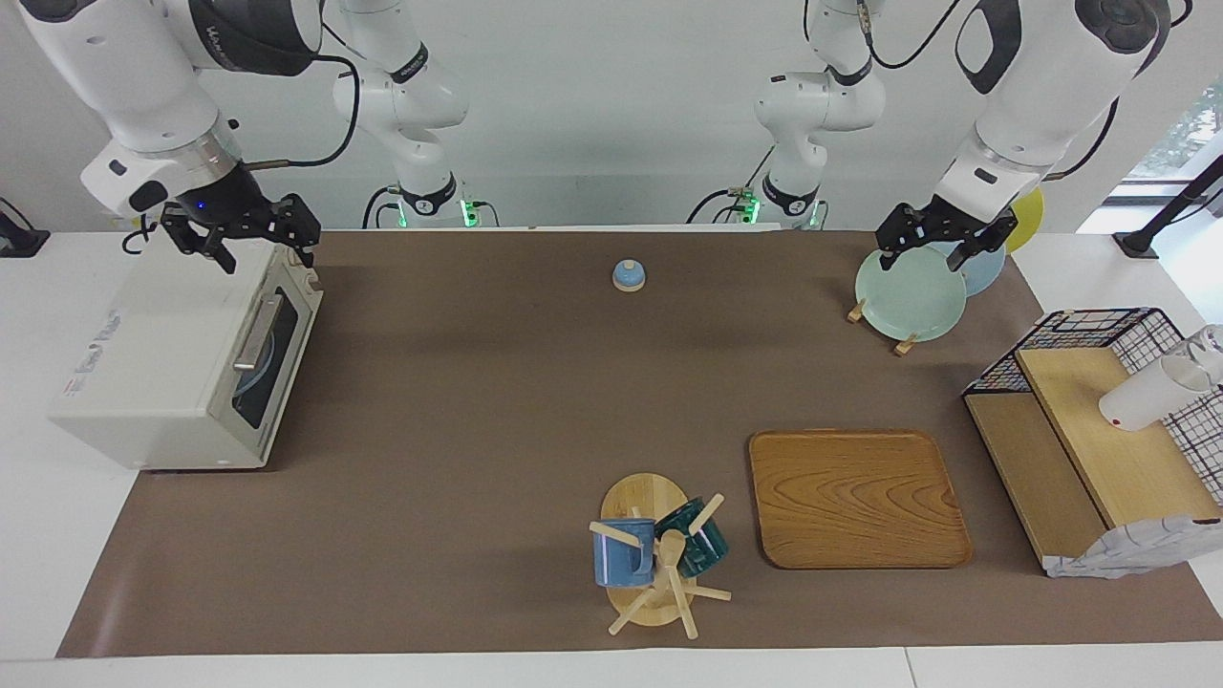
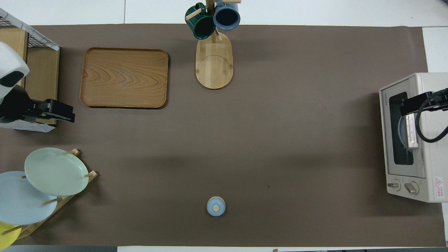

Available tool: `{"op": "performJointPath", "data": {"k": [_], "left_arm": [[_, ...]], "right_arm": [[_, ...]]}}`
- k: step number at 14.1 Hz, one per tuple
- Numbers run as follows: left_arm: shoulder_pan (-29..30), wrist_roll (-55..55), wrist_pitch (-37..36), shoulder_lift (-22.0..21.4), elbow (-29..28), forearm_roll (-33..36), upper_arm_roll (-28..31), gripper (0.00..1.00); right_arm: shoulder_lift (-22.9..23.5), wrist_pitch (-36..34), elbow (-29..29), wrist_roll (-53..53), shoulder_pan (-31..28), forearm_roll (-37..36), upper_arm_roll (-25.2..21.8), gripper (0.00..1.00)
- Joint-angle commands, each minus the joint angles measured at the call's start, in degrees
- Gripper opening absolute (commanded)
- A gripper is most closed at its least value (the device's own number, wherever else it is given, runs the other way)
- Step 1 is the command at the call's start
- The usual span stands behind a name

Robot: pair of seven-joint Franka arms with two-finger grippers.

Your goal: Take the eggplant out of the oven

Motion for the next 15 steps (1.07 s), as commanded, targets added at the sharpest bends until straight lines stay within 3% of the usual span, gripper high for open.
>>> {"op": "performJointPath", "data": {"k": [1,2,3,5,7,11,15], "left_arm": [[-0.52,0.04,0.05,-0.04,0.45,0.84,0.49,1.00],[-0.52,0.04,0.05,0.04,0.45,0.84,0.49,1.00],[-0.52,0.04,0.05,0.04,0.45,0.84,0.49,1.00],[-0.52,0.04,0.05,0.04,0.45,0.84,0.49,1.00],[-0.52,0.04,0.05,0.04,0.45,0.84,0.49,1.00],[-0.52,0.04,0.05,0.04,0.45,0.84,0.49,1.00],[-0.52,0.04,0.05,0.04,0.45,0.84,0.49,1.00]], "right_arm": [[-1.38,1.42,-1.99,-1.63,-0.69,0.33,0.38,0.61],[-1.91,2.73,-3.39,-2.16,-0.61,0.33,0.30,0.07],[-3.31,4.48,-6.71,-2.95,-0.87,0.33,0.21,0.00],[-6.74,12.28,-15.23,-2.96,-2.18,0.24,-0.14,0.00],[-7.10,18.18,-20.34,-2.43,-3.33,-0.81,-0.23,0.00],[-4.03,22.60,-22.65,-2.17,-6.05,-5.56,-0.23,0.00],[-3.94,23.92,-25.37,-2.16,-6.76,-5.74,-0.23,0.00]]}}
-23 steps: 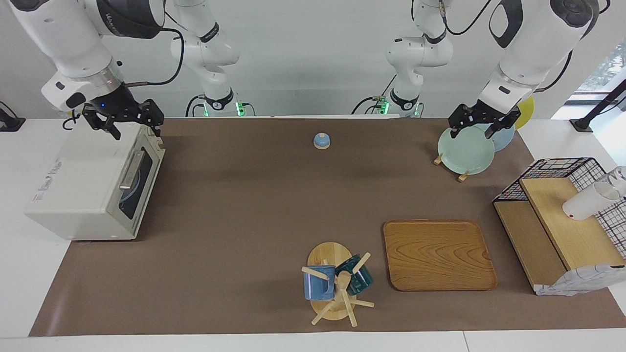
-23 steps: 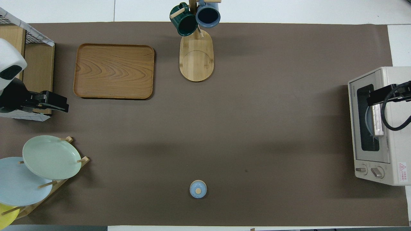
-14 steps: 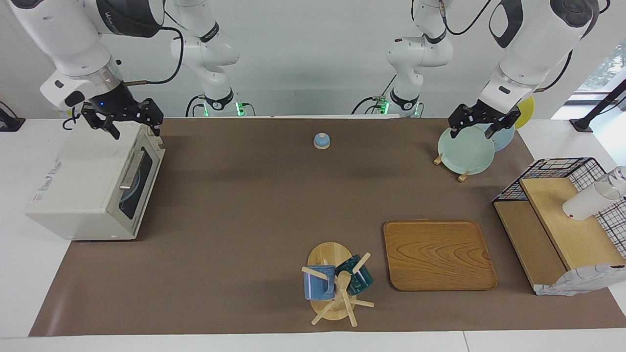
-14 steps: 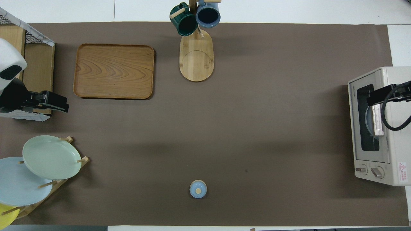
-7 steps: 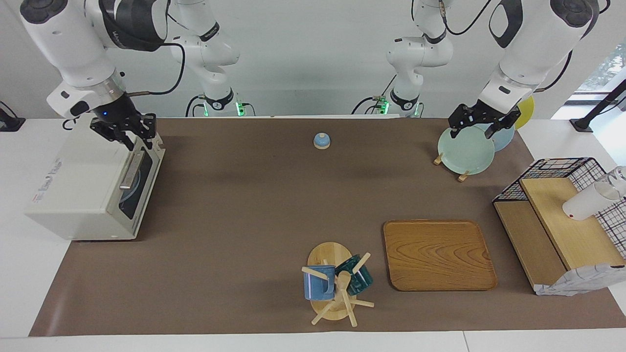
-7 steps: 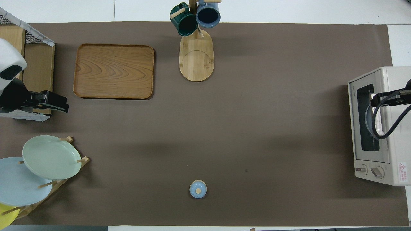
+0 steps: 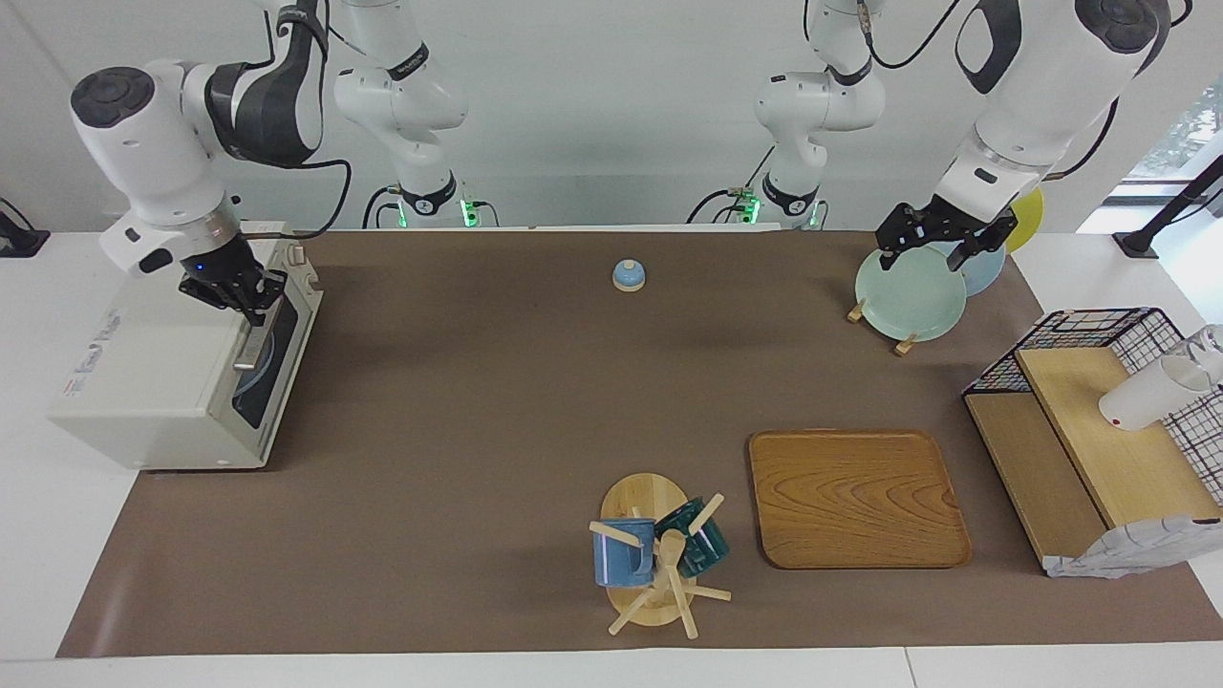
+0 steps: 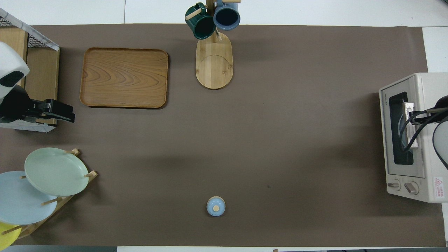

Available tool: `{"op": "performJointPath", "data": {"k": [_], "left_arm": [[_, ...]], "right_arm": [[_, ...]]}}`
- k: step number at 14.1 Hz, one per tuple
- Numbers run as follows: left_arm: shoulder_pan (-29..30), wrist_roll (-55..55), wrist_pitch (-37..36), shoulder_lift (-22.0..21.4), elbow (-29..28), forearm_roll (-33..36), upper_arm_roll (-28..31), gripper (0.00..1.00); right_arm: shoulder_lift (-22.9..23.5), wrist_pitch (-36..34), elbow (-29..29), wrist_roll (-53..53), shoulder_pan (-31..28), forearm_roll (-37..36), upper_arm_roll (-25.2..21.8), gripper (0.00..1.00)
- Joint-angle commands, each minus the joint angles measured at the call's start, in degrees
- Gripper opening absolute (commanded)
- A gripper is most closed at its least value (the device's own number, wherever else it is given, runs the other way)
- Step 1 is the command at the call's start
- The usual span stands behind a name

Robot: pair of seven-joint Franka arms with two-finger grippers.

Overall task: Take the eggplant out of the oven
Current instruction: 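Reach the right gripper into the open toaster oven toward the plate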

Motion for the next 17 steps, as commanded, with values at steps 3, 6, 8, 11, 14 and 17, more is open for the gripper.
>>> {"op": "performJointPath", "data": {"k": [3,6,8,11,14,17], "left_arm": [[-0.51,0.04,0.05,-0.04,0.45,0.84,0.49,1.00],[-0.51,0.04,0.05,-0.04,0.45,0.84,0.49,1.00],[-0.51,0.04,0.05,0.04,0.45,0.84,0.49,1.00],[-0.51,0.04,0.05,0.04,0.45,0.84,0.49,1.00],[-0.51,0.04,0.05,-0.04,0.45,0.84,0.49,1.00],[-0.51,0.04,0.05,-0.04,0.45,0.84,0.49,1.00]], "right_arm": [[-0.85,5.71,-5.94,-0.66,-0.77,-0.68,0.58,0.00],[-0.85,6.87,-6.84,-0.32,0.01,-0.41,0.67,0.00],[-0.50,7.57,-7.54,2.30,0.63,0.29,0.93,0.00],[1.17,11.34,-8.94,7.49,5.64,1.34,1.02,0.00],[4.24,20.38,-12.64,10.05,8.28,2.49,1.02,0.00],[6.26,23.92,-14.31,10.06,8.28,2.58,1.02,0.00]]}}
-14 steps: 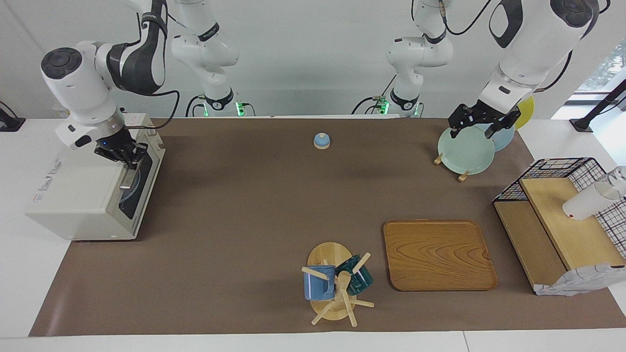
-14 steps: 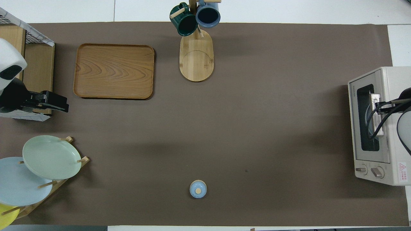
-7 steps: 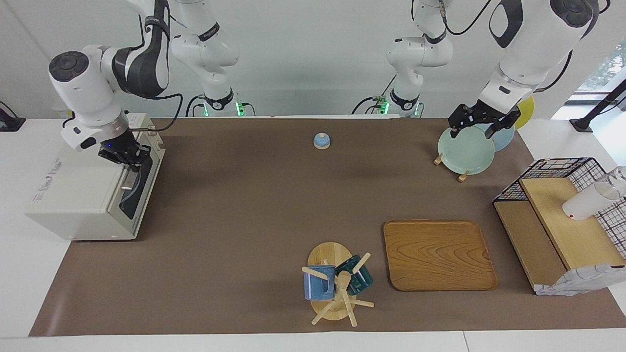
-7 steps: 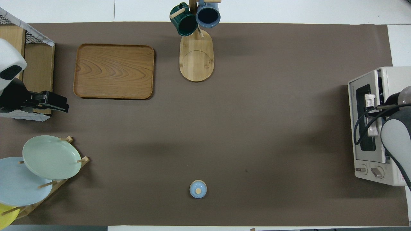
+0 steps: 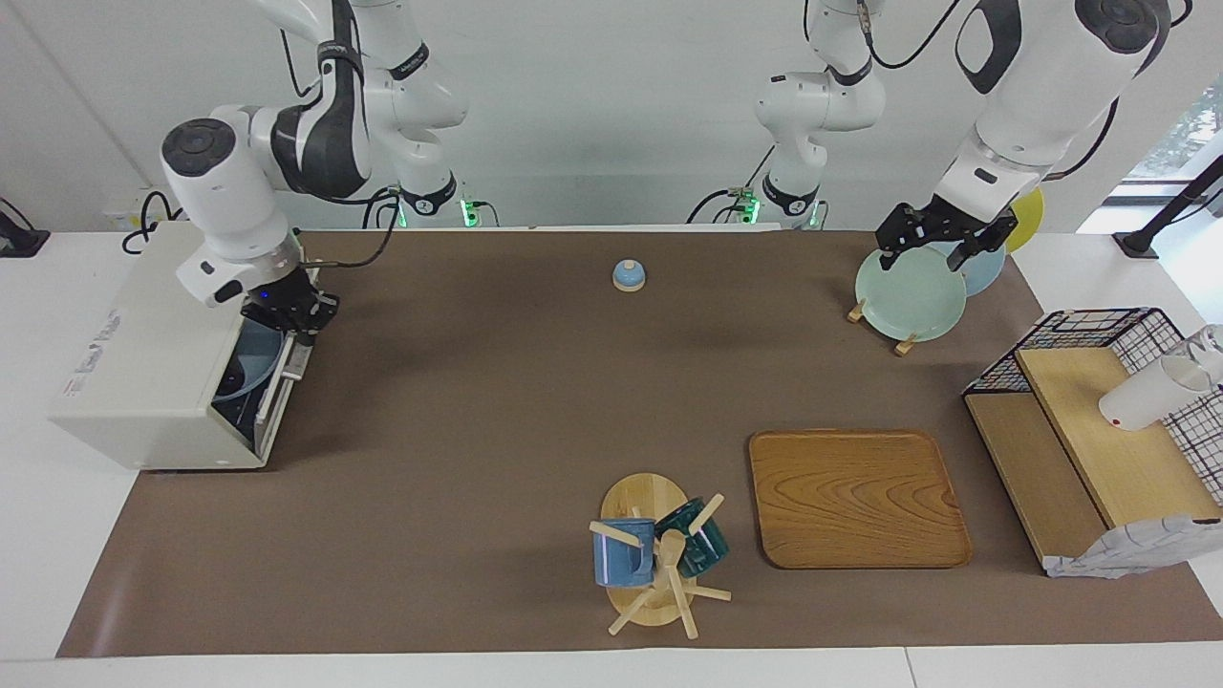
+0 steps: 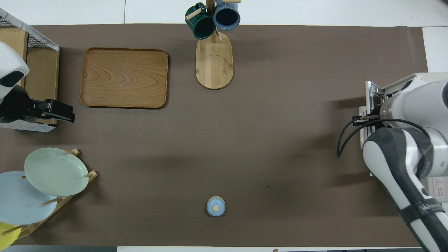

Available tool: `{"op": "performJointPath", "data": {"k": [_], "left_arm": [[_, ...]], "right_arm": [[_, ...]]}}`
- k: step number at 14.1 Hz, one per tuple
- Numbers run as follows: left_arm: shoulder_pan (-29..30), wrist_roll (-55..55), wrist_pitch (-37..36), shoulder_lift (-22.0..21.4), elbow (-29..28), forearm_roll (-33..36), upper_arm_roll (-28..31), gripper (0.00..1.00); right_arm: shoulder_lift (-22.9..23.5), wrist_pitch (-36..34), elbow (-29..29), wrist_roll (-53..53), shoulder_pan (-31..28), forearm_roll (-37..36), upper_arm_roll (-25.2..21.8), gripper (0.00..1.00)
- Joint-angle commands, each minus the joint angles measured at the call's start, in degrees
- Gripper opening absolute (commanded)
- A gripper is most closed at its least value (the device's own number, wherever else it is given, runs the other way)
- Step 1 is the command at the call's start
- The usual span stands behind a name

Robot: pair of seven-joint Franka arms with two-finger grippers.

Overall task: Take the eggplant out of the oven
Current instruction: 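Reach the right gripper into the open toaster oven toward the plate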

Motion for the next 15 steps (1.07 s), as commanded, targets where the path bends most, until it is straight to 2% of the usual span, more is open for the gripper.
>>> {"op": "performJointPath", "data": {"k": [1,3,8,11,12,13,14,15], "left_arm": [[-0.52,0.04,0.05,0.04,0.36,0.84,0.49,1.00],[-0.52,0.04,0.05,0.04,0.45,0.84,0.49,1.00],[-0.52,0.04,0.05,0.04,0.45,0.84,0.49,1.00],[-0.52,0.04,0.05,0.04,0.45,0.84,0.49,1.00],[-0.52,0.04,0.05,-0.04,0.45,0.84,0.49,1.00],[-0.52,0.04,0.05,-0.04,0.45,0.84,0.49,1.00],[-0.52,0.04,0.05,-0.04,0.45,0.84,0.49,1.00],[-0.52,0.04,0.05,-0.04,0.45,0.84,0.49,1.00]], "right_arm": [[2.31,3.75,-0.81,-0.27,-1.44,-0.39,-0.53,0.00],[4.51,5.78,-0.72,-0.01,-1.35,-0.30,-0.53,0.00],[4.87,5.87,-0.81,3.60,1.99,2.59,-0.35,0.00],[4.96,3.69,0.85,3.77,2.25,2.86,-0.18,0.00],[4.35,0.11,3.03,3.86,2.60,2.86,-0.18,0.00],[3.47,-5.06,5.93,4.21,2.95,2.86,-0.18,0.17],[3.03,-9.38,8.30,4.82,2.96,2.86,-0.27,0.45],[1.81,-12.55,9.81,5.00,2.96,2.69,-0.27,0.49]]}}
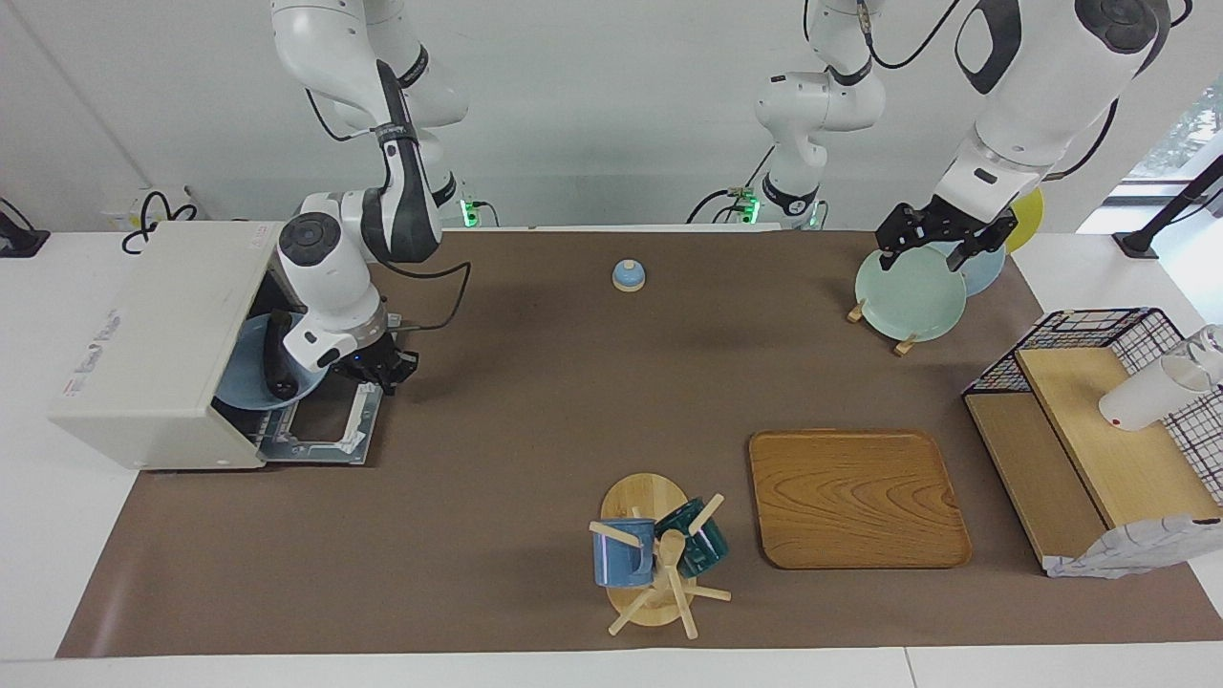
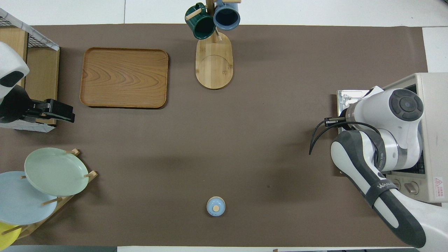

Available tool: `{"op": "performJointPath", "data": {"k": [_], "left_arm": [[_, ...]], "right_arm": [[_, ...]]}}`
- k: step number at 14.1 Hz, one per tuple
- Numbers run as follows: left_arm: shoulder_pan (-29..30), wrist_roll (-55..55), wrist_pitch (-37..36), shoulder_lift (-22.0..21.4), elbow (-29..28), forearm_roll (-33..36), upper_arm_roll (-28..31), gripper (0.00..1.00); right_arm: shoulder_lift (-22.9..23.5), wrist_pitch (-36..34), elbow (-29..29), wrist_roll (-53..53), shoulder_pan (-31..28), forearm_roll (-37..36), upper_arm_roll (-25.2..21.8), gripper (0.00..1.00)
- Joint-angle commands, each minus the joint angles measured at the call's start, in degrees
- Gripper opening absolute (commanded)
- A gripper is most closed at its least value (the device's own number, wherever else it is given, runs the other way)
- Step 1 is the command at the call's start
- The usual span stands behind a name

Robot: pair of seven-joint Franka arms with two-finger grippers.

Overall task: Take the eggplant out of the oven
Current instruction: 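Grasp the light blue plate inside the oven with the right gripper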

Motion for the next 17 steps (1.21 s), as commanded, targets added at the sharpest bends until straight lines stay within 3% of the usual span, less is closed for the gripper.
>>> {"op": "performJointPath", "data": {"k": [1,8,13,14,16,17], "left_arm": [[-0.52,0.04,0.05,0.04,0.45,0.84,0.49,1.00],[-0.52,-0.05,0.05,0.04,0.45,0.84,0.49,1.00],[-0.60,-0.14,-0.12,0.04,0.45,0.84,0.49,1.00],[-0.60,-0.05,0.05,0.04,0.45,0.84,0.49,1.00],[-0.52,-0.05,-0.38,-0.04,0.36,0.84,0.49,1.00],[-0.52,-0.14,-0.39,-0.04,0.45,0.84,0.49,1.00]], "right_arm": [[-2.84,-9.29,4.37,0.96,0.56,0.68,-0.71,0.50],[-4.77,-9.93,0.69,-6.05,-6.02,0.50,-1.06,0.49],[-6.88,-0.71,-6.78,-13.52,-8.31,0.50,-1.06,0.47],[-7.15,-0.44,-7.13,-13.63,-8.32,0.50,-1.06,0.41],[-7.24,-0.44,-7.31,-13.63,-8.05,0.50,-1.06,0.21],[-7.24,-0.61,-7.31,-14.06,-7.96,0.50,-1.06,0.00]]}}
